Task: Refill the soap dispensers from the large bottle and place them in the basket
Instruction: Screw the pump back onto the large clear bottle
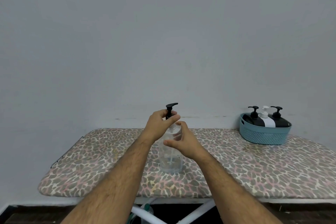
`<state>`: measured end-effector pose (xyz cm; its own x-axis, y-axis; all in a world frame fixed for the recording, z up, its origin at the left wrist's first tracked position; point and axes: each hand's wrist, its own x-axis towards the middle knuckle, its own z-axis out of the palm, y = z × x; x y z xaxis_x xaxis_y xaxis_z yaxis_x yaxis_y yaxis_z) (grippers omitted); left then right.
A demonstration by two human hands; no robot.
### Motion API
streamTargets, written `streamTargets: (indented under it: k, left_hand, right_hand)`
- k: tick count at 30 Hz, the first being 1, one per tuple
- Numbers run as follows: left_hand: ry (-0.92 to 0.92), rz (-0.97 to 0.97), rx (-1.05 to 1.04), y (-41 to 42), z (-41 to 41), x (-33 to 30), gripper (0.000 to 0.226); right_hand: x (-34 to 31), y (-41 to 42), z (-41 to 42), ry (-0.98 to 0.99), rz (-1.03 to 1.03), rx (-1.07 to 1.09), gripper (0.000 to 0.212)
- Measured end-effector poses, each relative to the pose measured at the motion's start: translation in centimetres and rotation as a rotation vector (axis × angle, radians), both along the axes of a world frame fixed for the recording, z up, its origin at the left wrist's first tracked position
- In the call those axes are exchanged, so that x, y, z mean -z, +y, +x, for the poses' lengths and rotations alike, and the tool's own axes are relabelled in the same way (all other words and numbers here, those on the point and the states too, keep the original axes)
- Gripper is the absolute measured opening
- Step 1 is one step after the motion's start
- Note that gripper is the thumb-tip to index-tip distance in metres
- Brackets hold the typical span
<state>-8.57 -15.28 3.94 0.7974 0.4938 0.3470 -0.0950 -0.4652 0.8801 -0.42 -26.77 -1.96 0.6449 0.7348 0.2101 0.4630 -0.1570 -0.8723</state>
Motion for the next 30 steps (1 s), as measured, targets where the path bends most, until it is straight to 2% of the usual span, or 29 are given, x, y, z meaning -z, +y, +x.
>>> streamTargets:
  k: [4, 8, 14, 17, 21, 24, 30]
  left_hand:
    - [-0.076, -0.073, -0.020, 0.0, -0.1, 0.1, 0.011]
    - [-0.086, -0.169, -0.002, 0.5, -1.1, 0.1, 0.027]
    - [0.051, -0.144, 0.086, -0.1, -0.7, -0.4, 0.027]
    - [0.027, -0.098, 0.049, -0.6, 0.1, -0.2, 0.019]
    - [-0.054, -0.051, -0.049, -0.3, 0.2, 0.1, 0.025]
    - [-0.090, -0.112, -0.052, 0.3, -0.7, 0.1, 0.032]
    - [0.040, -0.138, 0.078, 0.6, -1.4, 0.2, 0.024]
  right_hand:
    - [0.1, -0.2, 0.0, 0.002, -0.003, 0.004, 0.092]
    - [0.0, -0.1, 0.0, 0.003, -0.004, 0.009, 0.092]
    - [0.0, -0.1, -0.1, -0.002, -0.007, 0.012, 0.090]
    - [0.1, -0.2, -0.3, -0.010, -0.004, 0.015, 0.091]
    - [0.1, -0.3, -0.3, -0.013, -0.008, 0.016, 0.092]
    - [0.0, -0.2, -0.2, -0.011, -0.009, 0.019, 0.092]
    - [-0.1, -0.2, -0.3, -0.009, -0.012, 0.025, 0.091]
